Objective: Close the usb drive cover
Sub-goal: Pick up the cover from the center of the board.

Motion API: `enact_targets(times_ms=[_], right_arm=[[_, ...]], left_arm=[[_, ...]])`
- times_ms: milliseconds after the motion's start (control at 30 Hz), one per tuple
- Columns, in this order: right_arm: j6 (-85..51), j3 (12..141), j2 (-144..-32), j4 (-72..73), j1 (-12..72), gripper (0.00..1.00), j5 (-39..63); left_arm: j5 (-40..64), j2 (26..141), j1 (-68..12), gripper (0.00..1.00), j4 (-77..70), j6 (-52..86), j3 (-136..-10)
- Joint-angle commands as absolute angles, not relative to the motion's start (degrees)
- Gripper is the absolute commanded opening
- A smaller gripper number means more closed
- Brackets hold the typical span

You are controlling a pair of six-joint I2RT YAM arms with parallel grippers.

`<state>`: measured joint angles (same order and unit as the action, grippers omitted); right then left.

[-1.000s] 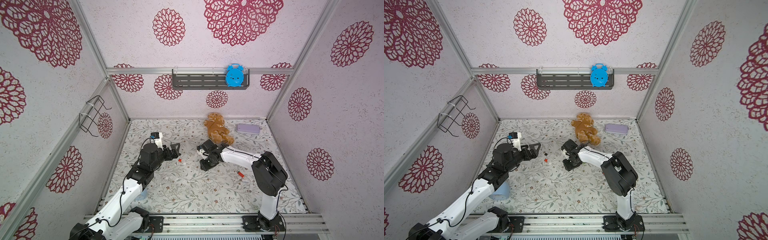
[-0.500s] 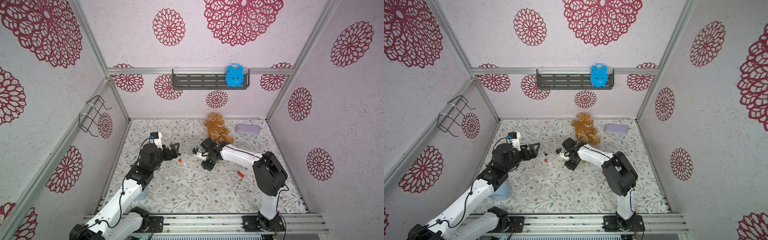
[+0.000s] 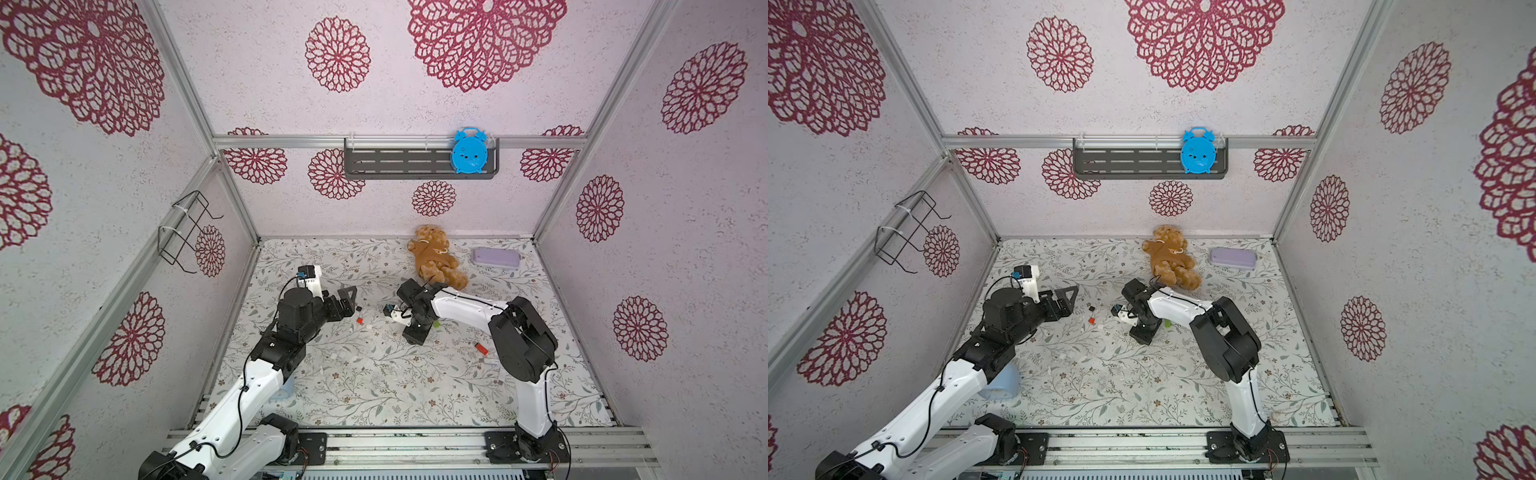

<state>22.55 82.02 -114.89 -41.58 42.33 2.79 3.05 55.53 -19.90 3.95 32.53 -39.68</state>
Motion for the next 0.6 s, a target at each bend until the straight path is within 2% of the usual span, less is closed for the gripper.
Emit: enact_targets(times_ms=[0, 567], right_arm=[[23.7, 83.1, -115.7, -43.7, 42.2, 0.44, 1.9], [23.1, 80.8, -116.8, -42.3, 42.3, 0.27, -0.1]], left_arm=[[2.6, 54.6, -19.4, 0.97, 4.2, 31.7, -39.0], [3.0, 54.9, -19.1, 0.97, 4.0, 31.9, -38.8]])
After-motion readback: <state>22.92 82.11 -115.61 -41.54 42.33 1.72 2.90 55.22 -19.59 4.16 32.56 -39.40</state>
